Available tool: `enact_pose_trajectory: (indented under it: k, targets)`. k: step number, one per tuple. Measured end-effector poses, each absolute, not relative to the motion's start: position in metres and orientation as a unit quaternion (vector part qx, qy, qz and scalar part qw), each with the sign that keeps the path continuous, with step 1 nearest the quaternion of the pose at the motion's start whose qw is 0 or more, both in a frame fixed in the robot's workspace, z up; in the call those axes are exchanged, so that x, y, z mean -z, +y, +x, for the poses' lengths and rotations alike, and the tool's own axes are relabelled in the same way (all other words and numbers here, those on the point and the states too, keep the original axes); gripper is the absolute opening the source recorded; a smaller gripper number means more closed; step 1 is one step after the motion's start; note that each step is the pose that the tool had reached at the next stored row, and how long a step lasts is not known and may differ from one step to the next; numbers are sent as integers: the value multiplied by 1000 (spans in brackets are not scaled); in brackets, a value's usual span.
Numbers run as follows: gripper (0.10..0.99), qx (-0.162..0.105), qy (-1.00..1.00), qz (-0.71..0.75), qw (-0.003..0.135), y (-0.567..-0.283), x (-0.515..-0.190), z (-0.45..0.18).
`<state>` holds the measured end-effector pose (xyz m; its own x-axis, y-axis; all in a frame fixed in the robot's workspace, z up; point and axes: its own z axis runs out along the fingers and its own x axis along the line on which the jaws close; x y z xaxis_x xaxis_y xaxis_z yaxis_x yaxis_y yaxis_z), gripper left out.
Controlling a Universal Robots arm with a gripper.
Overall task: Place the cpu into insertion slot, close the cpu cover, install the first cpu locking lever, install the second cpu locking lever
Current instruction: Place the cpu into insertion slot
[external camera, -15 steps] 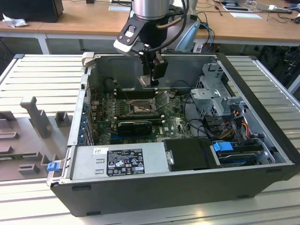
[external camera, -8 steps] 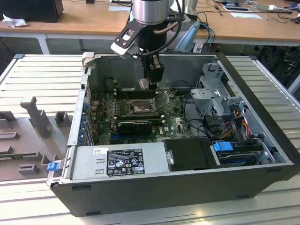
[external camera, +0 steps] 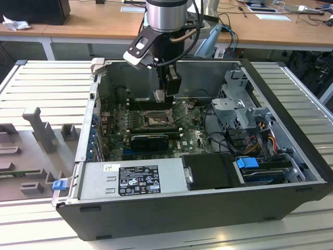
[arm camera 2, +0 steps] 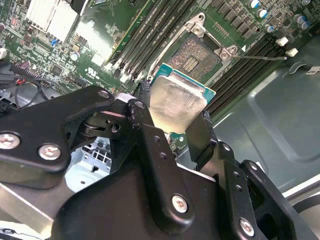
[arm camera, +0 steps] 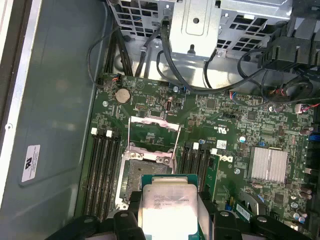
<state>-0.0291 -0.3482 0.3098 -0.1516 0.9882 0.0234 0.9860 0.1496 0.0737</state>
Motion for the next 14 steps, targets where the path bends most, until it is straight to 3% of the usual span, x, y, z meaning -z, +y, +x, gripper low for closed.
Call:
enact_pose_trajectory:
  k: [14]
  targets:
    - [529, -36, 755, 654, 15, -348, -301, -29]
